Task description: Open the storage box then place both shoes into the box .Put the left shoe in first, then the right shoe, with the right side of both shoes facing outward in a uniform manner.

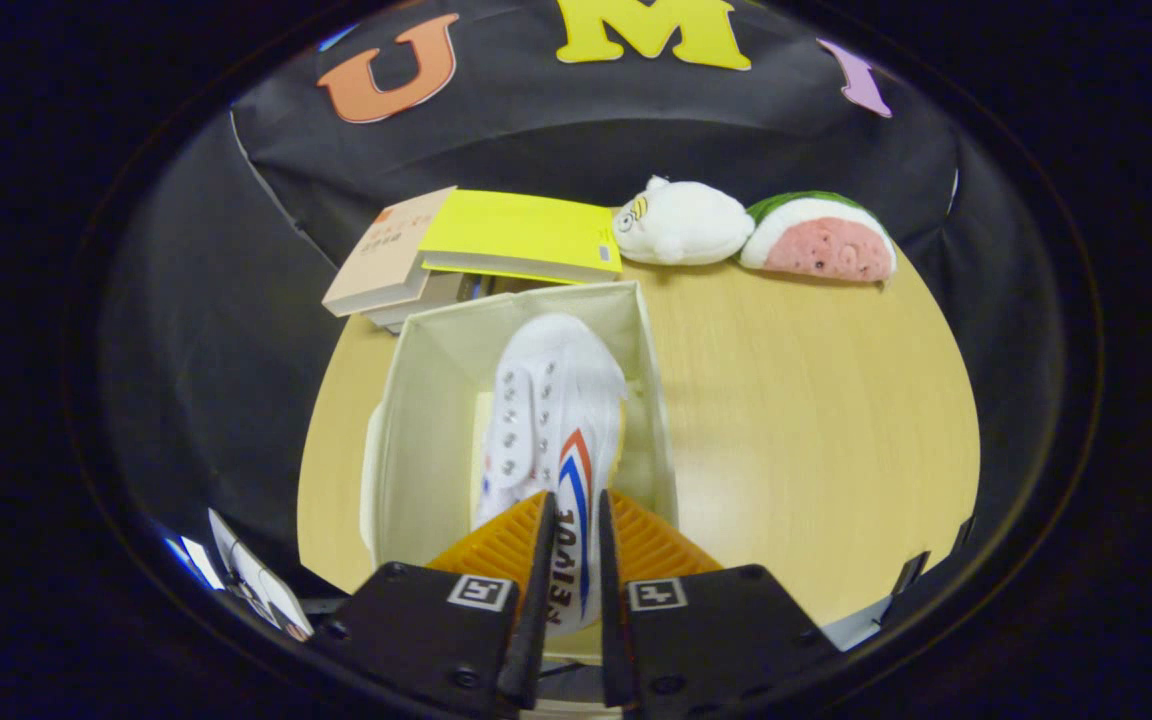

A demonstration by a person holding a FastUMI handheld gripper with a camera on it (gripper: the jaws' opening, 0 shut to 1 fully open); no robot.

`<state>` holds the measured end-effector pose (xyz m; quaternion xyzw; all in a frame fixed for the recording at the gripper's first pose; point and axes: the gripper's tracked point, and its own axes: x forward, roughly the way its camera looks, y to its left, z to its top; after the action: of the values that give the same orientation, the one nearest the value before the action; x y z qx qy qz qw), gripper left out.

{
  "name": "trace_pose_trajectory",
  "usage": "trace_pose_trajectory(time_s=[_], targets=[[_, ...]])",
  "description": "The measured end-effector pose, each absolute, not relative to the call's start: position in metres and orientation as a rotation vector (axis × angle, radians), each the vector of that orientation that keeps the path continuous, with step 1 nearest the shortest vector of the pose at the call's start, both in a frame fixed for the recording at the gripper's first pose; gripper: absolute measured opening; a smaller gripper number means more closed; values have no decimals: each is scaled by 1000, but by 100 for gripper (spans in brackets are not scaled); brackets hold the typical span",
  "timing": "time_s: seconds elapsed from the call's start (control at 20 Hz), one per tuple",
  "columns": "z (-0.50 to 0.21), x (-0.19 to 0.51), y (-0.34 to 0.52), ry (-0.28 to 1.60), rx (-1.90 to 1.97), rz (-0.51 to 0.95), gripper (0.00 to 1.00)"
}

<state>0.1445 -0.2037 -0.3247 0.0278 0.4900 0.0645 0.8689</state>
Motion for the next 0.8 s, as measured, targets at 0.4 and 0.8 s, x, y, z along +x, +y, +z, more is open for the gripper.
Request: trace_pose_trajectory(time_s=[0.4,0.8], targets=[[-308,141,-217,949,-28,80,71],[-239,125,-244,675,-105,34,71]])
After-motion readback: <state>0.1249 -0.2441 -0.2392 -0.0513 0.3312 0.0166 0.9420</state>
